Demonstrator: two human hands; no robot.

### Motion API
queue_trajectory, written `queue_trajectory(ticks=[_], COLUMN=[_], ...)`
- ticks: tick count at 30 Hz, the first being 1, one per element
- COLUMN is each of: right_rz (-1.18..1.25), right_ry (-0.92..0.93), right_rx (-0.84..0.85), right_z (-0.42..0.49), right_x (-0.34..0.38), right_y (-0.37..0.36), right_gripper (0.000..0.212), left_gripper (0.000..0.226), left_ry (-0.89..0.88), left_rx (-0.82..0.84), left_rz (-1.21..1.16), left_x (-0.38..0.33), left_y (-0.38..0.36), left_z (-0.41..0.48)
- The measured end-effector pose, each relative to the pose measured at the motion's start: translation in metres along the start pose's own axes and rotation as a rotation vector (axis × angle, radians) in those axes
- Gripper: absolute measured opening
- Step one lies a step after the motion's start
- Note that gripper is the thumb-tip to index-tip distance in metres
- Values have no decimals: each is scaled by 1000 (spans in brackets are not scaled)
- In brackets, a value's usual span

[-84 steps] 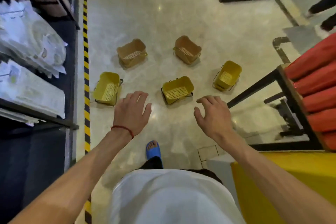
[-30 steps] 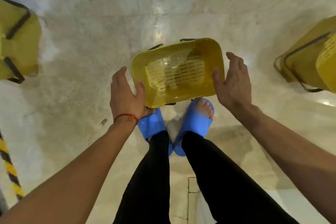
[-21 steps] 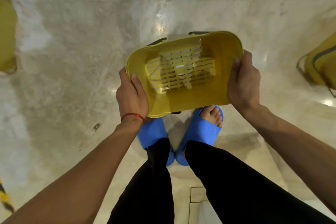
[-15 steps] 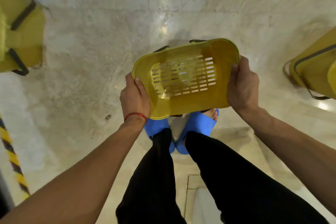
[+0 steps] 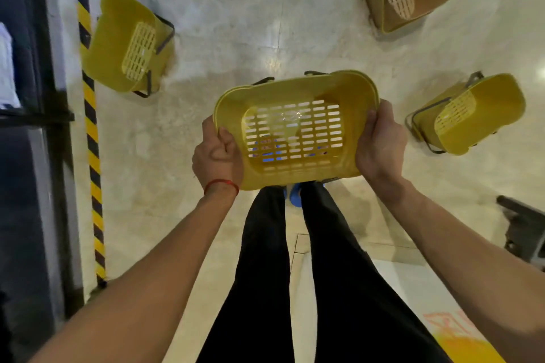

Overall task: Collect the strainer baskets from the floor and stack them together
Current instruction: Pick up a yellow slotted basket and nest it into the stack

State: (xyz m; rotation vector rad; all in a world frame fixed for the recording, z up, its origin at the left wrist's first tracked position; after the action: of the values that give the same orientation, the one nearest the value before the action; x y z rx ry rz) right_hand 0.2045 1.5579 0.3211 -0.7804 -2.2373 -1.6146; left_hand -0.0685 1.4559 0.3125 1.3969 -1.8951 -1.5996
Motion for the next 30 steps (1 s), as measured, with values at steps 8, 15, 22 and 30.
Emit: queue_trajectory(ticks=[8,15,22,30], right_rz=[13,-28,-38,-73], right_ry=[226,417,805,1085], right_rx=[4,184,336,430], right_z=[-65,-106,-176,-286], right_x=[79,143,215,276], right_y=[53,79,86,63], right_gripper=[31,28,31,34], left_gripper=[28,31,28,25], left_ry=[118,240,484,679], left_rx=[-161,-266,-537,-721], left_rz=[-323,-389,-538,-693], left_x=[26,60,110,194], left_y=[112,193,249,288], left_z=[-63,-129,-225,-306])
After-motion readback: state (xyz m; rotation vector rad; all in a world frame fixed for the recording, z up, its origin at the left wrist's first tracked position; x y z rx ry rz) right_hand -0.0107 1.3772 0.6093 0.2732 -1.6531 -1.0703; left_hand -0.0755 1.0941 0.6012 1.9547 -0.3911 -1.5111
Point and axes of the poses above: each hand's wrist, its own z-axis towards the middle knuckle, its own y-axis out of the back of the hand, x = y × z, the point moved 4 cm from there along z, towards the middle knuckle, and after that the axes turned 2 degrees about -x, right-handed, at the moved point
